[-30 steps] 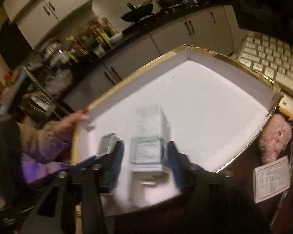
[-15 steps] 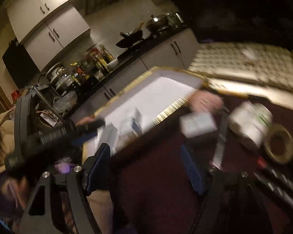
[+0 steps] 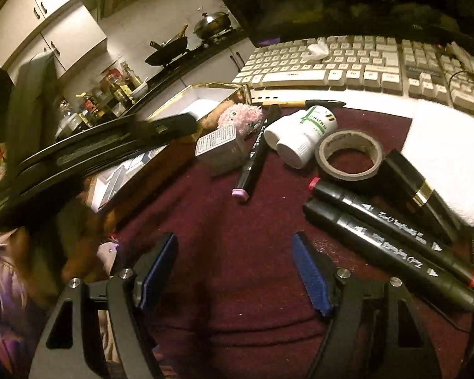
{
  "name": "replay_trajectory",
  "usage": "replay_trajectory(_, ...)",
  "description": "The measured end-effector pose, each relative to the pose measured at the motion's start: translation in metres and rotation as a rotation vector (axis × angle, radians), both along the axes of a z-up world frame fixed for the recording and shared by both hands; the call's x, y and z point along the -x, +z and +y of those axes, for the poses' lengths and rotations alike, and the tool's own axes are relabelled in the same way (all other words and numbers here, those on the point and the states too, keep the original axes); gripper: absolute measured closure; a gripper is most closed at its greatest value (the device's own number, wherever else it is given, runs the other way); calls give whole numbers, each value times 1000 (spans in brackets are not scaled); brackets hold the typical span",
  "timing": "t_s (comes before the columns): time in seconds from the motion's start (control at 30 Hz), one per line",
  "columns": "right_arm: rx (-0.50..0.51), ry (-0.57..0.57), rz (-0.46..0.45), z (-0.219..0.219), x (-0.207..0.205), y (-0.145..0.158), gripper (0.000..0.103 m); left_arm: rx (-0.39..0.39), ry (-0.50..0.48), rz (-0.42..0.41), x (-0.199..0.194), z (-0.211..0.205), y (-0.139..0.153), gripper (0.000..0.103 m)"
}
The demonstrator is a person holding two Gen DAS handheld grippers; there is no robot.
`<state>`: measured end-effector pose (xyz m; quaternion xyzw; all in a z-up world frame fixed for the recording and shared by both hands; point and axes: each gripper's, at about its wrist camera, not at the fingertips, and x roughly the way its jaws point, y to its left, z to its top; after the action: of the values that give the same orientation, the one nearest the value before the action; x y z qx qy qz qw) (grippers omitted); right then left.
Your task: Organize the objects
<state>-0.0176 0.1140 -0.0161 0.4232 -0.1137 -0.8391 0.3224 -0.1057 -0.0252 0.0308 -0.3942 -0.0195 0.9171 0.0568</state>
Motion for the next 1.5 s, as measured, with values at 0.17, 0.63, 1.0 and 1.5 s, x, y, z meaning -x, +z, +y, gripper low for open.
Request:
replay_trajectory(0.17, 45, 1, -2, 7, -2, 0, 28, 41, -56, -32, 18, 2, -19, 44)
replay_trajectory(0.63, 81, -4, -17, 10, 3, 1, 28, 19, -137, -103, 12, 15, -24, 45)
replay_trajectory(1.0, 62, -29, -31, 10, 5, -1, 28, 53, -158, -39, -19, 22, -19, 58)
replay_trajectory(1.5, 45, -34, -20, 8, 3, 0, 28, -86, 94, -199, -27, -13, -34, 69)
